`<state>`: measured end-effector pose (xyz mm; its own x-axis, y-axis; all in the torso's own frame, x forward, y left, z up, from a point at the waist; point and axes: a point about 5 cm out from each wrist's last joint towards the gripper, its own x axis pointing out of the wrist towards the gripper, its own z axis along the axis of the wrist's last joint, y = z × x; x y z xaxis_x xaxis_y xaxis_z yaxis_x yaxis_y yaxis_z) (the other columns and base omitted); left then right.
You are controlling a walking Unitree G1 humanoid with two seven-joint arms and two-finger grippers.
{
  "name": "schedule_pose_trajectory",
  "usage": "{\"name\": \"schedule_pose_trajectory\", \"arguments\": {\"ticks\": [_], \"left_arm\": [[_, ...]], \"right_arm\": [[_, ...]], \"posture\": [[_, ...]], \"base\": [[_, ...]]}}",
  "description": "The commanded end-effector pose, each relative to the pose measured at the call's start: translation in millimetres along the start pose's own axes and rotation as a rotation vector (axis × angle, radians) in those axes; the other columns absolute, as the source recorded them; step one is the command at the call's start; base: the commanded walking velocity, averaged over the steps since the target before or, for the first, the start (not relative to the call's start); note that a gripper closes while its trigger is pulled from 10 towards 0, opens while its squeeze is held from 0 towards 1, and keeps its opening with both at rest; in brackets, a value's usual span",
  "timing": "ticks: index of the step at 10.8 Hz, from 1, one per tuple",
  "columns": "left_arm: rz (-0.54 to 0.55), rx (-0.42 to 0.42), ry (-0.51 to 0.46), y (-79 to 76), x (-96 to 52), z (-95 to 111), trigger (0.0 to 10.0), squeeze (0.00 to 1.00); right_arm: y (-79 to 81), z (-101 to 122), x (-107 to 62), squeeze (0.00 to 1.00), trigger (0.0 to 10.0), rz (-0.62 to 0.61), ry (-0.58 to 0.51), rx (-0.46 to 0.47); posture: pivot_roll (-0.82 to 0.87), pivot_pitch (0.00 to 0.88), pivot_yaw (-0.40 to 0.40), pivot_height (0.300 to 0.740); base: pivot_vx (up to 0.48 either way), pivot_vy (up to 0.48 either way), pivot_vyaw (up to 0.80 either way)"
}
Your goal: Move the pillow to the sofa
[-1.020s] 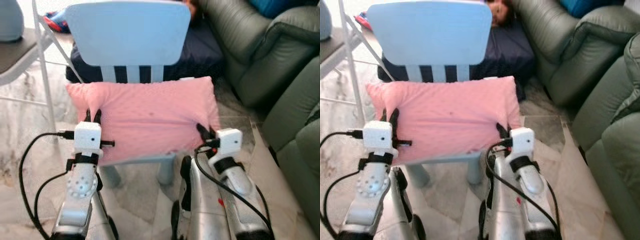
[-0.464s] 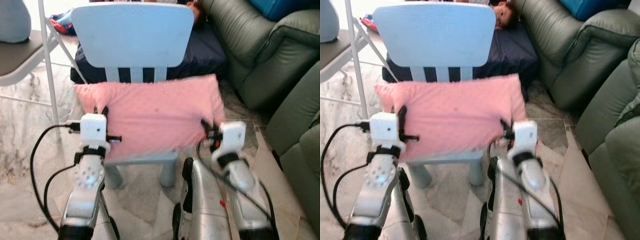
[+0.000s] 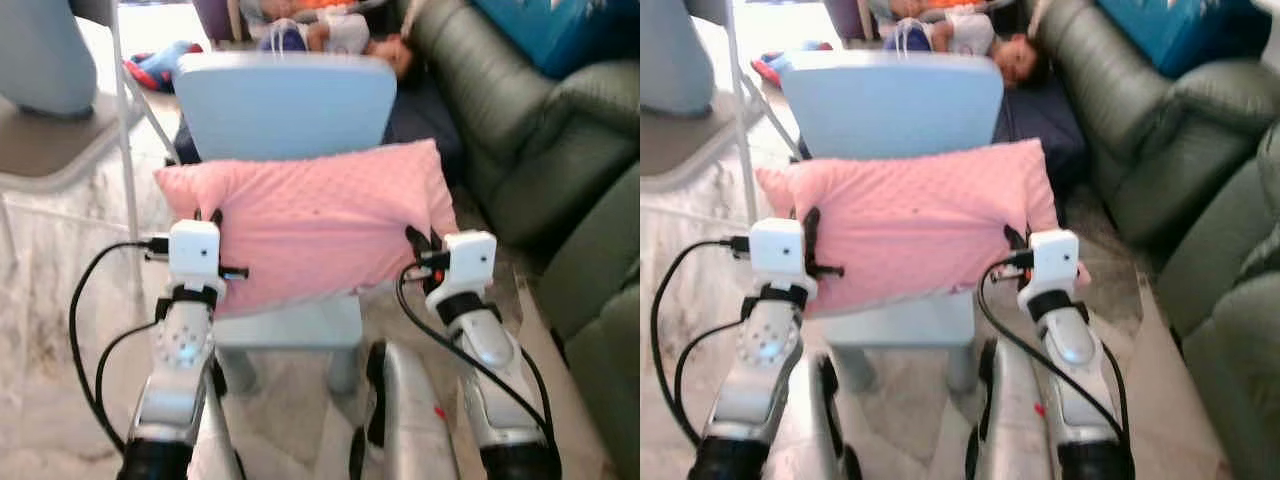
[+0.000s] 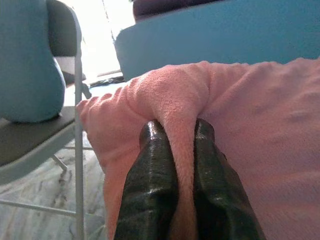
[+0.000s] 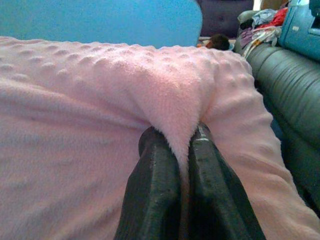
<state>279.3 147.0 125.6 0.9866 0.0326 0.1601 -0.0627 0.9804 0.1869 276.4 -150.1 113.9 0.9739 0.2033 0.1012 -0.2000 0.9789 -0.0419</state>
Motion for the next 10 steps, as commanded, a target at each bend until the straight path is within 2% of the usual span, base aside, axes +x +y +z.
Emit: {"name": "schedule_pose_trajectory", "arguments": {"ticks": [1,2,4,7,10], "left_arm": [[0.01,0.022,0.016,1.6,1.6,-3,10.0,0.0],[0.013,0.041,0.023,1.0,3.2,-4,10.0,0.0],[0.016,0.023,0.058,-0.7,8.1,-5,10.0,0.0],[-0.012,-0.086,0.112,-4.9,13.0,-5,10.0,0.0],[-0.059,-0.107,0.1,-9.5,13.5,-4,10.0,0.0]], "right_arm": [[-9.9,2,0.5,0.0,10.0,-0.042,-0.005,-0.001],[-10.3,2,0.8,0.0,10.0,-0.044,-0.005,-0.002],[-10.3,4,3.4,0.0,10.0,-0.045,-0.013,-0.004],[-12.0,7,8.3,0.0,10.0,-0.054,-0.025,-0.008],[-12.3,7,7.8,0.0,10.0,-0.056,-0.023,-0.014]], "posture": [[-0.03,0.019,-0.035,0.599],[-0.03,0.02,-0.036,0.609],[-0.03,0.019,-0.037,0.634],[-0.04,0.018,-0.033,0.669],[-0.04,0.019,-0.033,0.733]], "base": [[0.0,0.0,0.0],[0.0,0.0,0.0],[0.0,0.0,0.0],[0.0,0.0,0.0],[0.0,0.0,0.0]]}}
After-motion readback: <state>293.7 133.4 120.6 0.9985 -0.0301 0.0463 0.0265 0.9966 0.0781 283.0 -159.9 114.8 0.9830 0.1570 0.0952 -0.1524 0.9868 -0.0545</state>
